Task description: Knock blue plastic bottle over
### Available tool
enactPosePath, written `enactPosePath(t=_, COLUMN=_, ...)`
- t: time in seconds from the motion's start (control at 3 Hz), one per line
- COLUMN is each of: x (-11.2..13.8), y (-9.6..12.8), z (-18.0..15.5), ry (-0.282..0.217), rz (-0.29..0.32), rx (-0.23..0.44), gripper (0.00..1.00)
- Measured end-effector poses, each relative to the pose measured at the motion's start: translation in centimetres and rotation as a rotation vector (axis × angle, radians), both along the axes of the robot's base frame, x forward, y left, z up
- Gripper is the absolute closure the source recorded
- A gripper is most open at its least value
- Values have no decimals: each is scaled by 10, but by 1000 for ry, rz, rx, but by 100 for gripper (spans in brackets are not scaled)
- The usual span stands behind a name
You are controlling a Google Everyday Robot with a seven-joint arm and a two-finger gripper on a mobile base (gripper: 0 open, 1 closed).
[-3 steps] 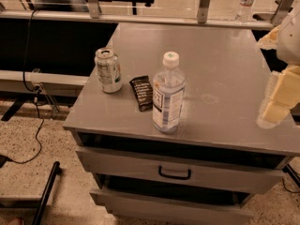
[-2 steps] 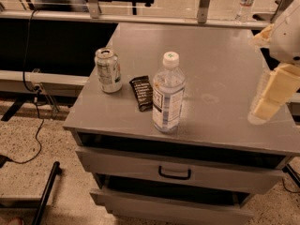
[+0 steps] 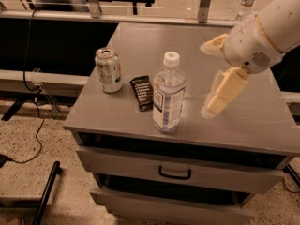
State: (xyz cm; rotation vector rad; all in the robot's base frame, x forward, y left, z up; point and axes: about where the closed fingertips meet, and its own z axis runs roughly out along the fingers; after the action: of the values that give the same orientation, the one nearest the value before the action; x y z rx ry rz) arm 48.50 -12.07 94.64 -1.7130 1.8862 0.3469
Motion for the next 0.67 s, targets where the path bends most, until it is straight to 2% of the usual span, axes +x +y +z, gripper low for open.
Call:
enactPosePath(t=0.33, x=3, y=46, z=-12, ry=67, rz=94, rx=191, gripper=0)
enactPosePath(t=0.67, x=2, y=63, z=-17, ry=109, rz=128, rx=287, gripper=0)
